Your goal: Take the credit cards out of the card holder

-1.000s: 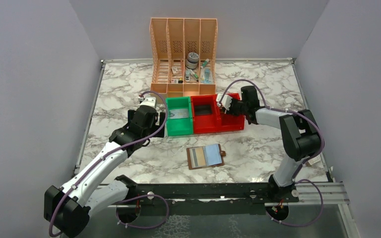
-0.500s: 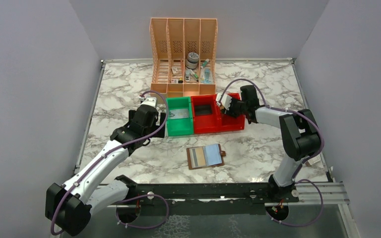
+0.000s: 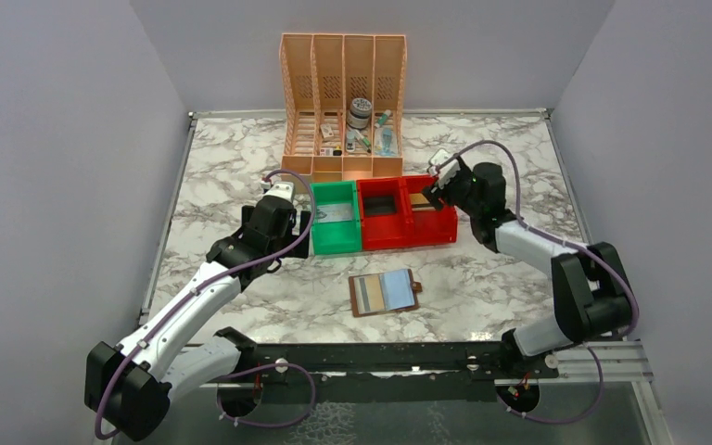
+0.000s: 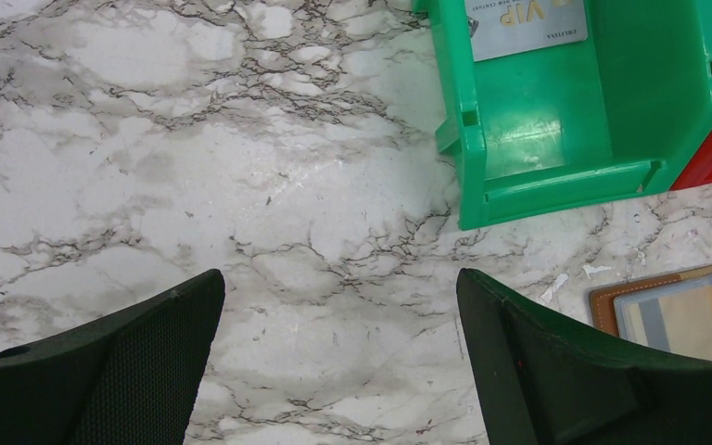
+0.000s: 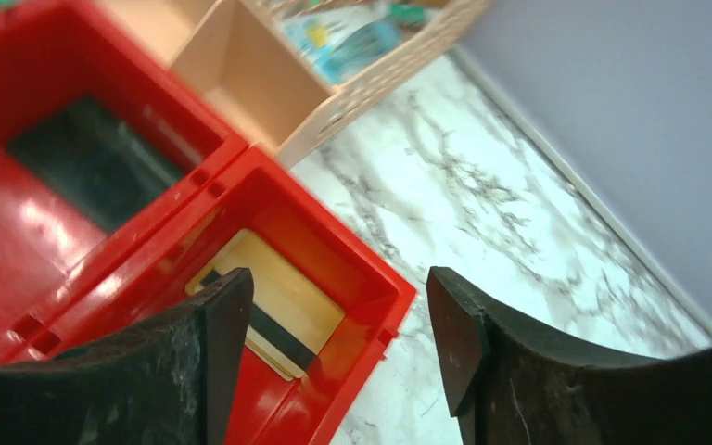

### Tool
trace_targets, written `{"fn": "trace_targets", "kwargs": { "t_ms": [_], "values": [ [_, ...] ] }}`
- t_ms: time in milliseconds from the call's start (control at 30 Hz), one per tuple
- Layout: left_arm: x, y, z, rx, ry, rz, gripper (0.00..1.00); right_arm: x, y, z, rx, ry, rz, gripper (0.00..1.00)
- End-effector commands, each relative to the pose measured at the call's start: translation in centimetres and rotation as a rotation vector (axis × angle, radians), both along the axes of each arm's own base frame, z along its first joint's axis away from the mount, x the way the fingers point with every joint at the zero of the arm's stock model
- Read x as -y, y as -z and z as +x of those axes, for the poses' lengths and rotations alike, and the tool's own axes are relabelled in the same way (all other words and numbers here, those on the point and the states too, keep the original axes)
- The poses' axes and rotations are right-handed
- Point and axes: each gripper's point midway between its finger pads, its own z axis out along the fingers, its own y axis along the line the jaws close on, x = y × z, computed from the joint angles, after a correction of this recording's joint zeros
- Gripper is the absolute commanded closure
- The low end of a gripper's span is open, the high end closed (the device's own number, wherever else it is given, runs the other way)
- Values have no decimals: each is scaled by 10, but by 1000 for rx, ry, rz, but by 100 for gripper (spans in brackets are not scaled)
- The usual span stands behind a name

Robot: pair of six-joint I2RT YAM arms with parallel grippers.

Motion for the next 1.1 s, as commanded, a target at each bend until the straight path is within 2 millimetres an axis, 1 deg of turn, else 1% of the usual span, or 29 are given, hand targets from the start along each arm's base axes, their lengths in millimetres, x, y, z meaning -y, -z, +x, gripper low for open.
{"fn": "trace_targets", "kwargs": {
  "t_ms": [0, 33, 67, 100, 133, 167, 233, 267, 300, 333, 433, 533, 567, 667, 700, 767, 800, 867, 900, 1000, 1067],
  "values": [
    [3, -7, 4, 23, 16, -19, 1, 24, -70, 6, 100, 315, 423, 23],
    [3, -7, 4, 23, 15, -19, 1, 27, -73, 5, 60, 362, 488, 14],
    [3, -8, 4, 25, 14, -19, 1, 30, -69, 3, -33, 438, 554, 6],
    [3, -8, 4, 24, 14, -18, 1, 33, -64, 2, -127, 524, 619, 4],
    [3, -8, 4, 25, 14, -18, 1, 31, -61, 2, -190, 551, 638, 4],
    [3, -8, 4, 26, 17, -20, 1, 26, -57, 0, -250, 547, 620, 3],
    [3, -8, 3, 27, 18, -22, 1, 5, -49, -11, -372, 459, 622, 3],
    [3, -8, 3, 28, 18, -22, 1, -14, -48, -24, -446, 352, 637, 3],
    [3, -9, 4, 30, 18, -23, 1, -28, -47, -36, -503, 268, 656, 3],
    [3, -9, 3, 32, 17, -23, 1, -37, -46, -47, -544, 205, 672, 4],
    [2, -11, 3, 38, 13, -22, 1, -55, -35, -73, -695, 127, 733, 12],
    [1, -15, 3, 54, 9, -27, 1, -70, -27, -97, -813, 77, 770, 23],
    [0, -16, 3, 60, 6, -27, 1, -75, -22, -103, -828, 81, 758, 25],
    [-2, -19, 2, 73, 0, -33, 1, -87, -10, -121, -819, 128, 663, 27],
    [-2, -20, 2, 76, 0, -34, 1, -84, -6, -122, -797, 154, 630, 27],
    [-2, -21, 1, 81, 1, -34, 1, -70, -2, -120, -753, 243, 572, 31],
    [-2, -22, 1, 84, 3, -37, 1, -65, -2, -121, -727, 258, 545, 31],
    [-2, -23, 1, 89, 6, -43, 1, -58, -5, -128, -705, 284, 523, 32],
    [-1, -24, 0, 90, 6, -46, 1, -57, -5, -136, -711, 282, 519, 33],
    [-2, -24, 0, 91, 7, -44, 1, -67, -4, -160, -725, 245, 515, 34],
    [-1, -24, 1, 89, 7, -44, 1, -73, 2, -175, -753, 235, 507, 36]
  ]
}}
